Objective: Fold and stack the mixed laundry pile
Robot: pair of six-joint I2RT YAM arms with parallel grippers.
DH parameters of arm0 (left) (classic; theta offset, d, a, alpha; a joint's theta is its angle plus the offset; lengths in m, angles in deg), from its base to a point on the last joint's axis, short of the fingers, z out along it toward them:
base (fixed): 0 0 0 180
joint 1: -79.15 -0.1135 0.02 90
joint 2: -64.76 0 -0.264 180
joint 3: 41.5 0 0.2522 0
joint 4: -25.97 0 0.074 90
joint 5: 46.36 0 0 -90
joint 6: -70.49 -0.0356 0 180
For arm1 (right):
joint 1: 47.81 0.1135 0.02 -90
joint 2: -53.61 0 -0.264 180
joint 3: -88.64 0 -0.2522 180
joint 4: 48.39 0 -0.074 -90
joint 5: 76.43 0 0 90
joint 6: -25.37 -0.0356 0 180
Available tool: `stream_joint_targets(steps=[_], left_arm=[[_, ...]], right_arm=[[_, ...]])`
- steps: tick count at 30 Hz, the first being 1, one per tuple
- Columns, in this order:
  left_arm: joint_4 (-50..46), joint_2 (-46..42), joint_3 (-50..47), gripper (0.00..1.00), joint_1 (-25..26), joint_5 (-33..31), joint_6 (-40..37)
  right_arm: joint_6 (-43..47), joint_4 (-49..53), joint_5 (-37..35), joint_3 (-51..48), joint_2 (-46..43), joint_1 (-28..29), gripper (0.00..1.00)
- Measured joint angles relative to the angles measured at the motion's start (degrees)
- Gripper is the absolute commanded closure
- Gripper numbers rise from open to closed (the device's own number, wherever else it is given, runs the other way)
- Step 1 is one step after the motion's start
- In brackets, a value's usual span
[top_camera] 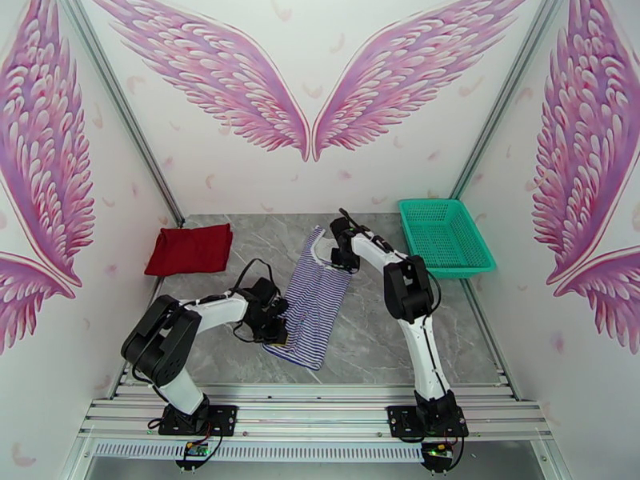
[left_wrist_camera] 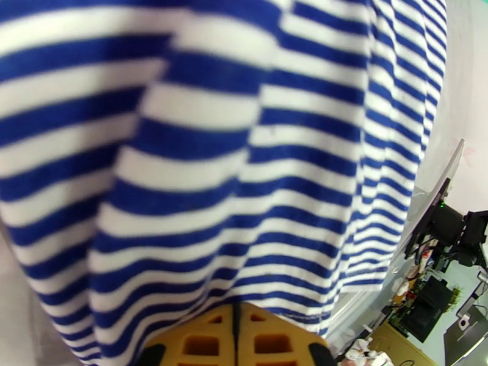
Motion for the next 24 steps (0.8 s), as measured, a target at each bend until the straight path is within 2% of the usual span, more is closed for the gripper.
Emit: stream_joint_targets(steps=[3,9,16,20,24], left_arm=[[3.0,0.0,0.0,0.81,2.9,1.6,3.8],[8.9,2.8,3.3,0.81,8.0,3.2,10.3],[9.6,6.9,13.2,0.81,9.8,2.6,12.2],[5.7,6.2,18.7,0.81,9.5,1.9,10.2],[-0.3,2.7,19.5,0.81,7.0,0.8,6.5]], right_arm=[[0.3,0.0,1.4,5.0,3.0,-0.4,0.83],[1.6,-0.1,3.5,13.9,8.3,-0.7,0.80],[4.0,0.0,4.5,15.6,9.0,-0.9,0.70],[5.9,1.0,4.5,13.2,6.3,-1.0,0.69],[5.9,-0.1,4.8,-0.4,-5.1,-0.8,0.67]])
